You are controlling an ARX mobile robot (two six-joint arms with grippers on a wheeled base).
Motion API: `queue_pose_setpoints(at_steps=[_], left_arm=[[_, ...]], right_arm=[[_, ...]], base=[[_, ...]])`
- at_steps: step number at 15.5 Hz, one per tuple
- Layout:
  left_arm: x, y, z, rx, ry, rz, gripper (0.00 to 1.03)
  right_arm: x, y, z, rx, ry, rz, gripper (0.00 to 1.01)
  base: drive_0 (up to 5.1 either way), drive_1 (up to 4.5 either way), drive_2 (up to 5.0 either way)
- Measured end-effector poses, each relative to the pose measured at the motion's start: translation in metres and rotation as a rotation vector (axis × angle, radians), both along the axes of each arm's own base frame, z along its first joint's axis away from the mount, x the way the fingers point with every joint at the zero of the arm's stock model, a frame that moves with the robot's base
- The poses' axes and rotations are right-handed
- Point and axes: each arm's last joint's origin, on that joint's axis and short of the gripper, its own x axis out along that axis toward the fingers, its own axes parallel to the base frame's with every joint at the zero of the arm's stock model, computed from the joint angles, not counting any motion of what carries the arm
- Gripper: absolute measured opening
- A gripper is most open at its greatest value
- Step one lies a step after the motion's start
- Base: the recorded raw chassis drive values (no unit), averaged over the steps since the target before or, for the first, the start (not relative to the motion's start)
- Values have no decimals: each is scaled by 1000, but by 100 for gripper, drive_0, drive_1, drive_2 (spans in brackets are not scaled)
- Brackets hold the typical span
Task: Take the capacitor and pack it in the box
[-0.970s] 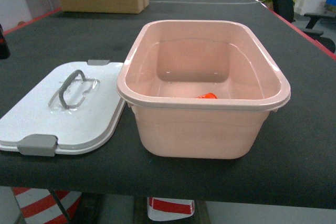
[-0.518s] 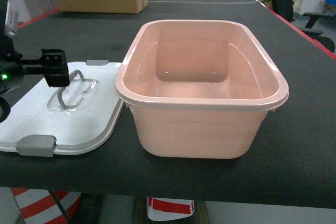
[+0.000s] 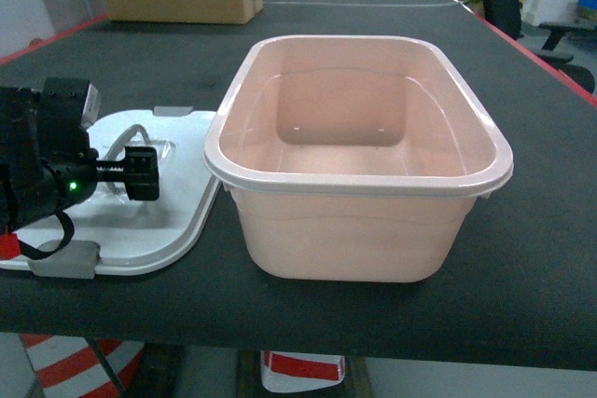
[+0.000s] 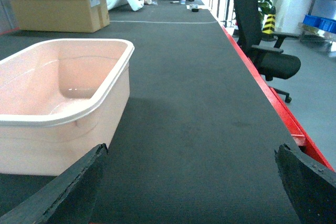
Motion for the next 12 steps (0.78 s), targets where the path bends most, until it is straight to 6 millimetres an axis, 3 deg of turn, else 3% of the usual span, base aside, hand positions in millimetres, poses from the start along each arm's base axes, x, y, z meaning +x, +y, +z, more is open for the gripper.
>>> queue_pose_setpoints(at_steps=[1,2,5,10,12], left_arm=[[2,0,-2,8,-10,-8,98],[3,0,-2,8,-14,-14,89],[11,-3,5,11,-41,-20,55],[13,-4,-5,9,-15,-18,2],[13,-5,-5,8,-14,-14,2]], right_arm=[[0,0,0,0,0,0,98],[0,0,0,0,0,0,98],[0,0,0,0,0,0,98],[0,0,0,0,1,0,98],[0,0,0,0,0,0,98]], base=[[0,0,0],[0,0,0],[0,0,0],[0,0,0],[0,0,0]])
